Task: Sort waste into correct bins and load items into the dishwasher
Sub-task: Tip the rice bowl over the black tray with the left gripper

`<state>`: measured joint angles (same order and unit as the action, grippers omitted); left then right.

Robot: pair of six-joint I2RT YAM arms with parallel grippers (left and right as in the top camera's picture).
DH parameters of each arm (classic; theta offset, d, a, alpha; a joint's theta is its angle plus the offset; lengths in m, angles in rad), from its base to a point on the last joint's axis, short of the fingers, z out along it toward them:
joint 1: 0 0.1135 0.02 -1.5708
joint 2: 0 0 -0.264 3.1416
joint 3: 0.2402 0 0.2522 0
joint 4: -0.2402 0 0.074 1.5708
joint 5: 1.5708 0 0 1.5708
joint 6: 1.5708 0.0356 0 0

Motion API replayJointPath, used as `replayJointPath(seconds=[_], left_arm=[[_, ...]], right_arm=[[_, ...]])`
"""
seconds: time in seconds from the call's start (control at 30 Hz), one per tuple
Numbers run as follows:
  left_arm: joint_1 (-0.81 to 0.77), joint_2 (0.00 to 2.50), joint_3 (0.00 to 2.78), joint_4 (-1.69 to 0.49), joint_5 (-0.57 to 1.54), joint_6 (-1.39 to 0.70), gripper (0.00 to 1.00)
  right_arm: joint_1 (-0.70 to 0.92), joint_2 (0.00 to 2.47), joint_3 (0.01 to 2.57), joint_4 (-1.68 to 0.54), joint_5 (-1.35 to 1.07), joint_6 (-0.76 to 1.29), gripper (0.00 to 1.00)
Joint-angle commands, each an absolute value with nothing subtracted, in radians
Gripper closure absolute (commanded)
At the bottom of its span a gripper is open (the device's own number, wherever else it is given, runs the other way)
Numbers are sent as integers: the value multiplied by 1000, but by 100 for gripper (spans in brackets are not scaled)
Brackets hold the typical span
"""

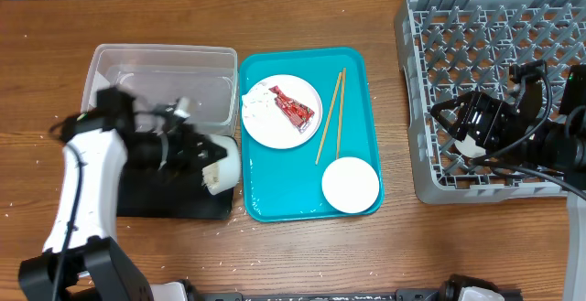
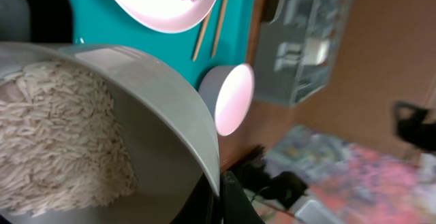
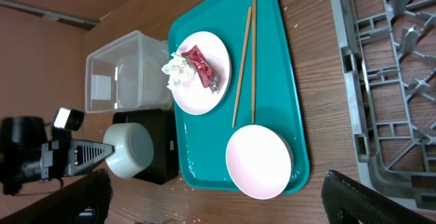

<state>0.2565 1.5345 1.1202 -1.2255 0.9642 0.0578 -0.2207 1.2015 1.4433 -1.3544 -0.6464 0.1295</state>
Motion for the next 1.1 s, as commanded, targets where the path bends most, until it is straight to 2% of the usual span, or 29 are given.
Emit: replayJointPath(seconds=[0.0,0.17,0.4,0.5,0.57,0.7,0.77,0.83,0.9,1.0,1.07], left_arm=[[391,1539,1026,-1223,1236,289,96],[445,1552,922,-1219,1348,345,96],[447,1555,918,-1185,1462,381,96],[459,1567,918,-1112,1463,255,96],[460,1571,918,-1112,1510,286,96],[462,1571,918,-1113,1466,321,96],[466,1578,918,-1116,1452,250,96],[465,1579,918,-1151,1581,329,96],[466,1582,918,-1168,1564,282,96],[469,1579,918,-1218,1569,395,96],[482,1583,918,-1160,1460,304,96]], right_arm=[[-215,1195,1465,-1352,-645,123,0],[-215,1195,1465,-1352,-645,123,0],[-215,1195,1465,-1353,-645,123,0],[-215,1195,1465,-1353,-646,126,0],[-215,1195,1465,-1353,-646,126,0],[-215,1195,1465,-1353,-646,126,0],[-215,1195,1465,-1353,-646,126,0],[-215,1195,1465,-1353,-646,126,0],[-215,1195,1465,-1353,-646,126,0],[-215,1195,1465,-1357,-645,126,0],[-215,1195,1465,-1356,-646,126,0]])
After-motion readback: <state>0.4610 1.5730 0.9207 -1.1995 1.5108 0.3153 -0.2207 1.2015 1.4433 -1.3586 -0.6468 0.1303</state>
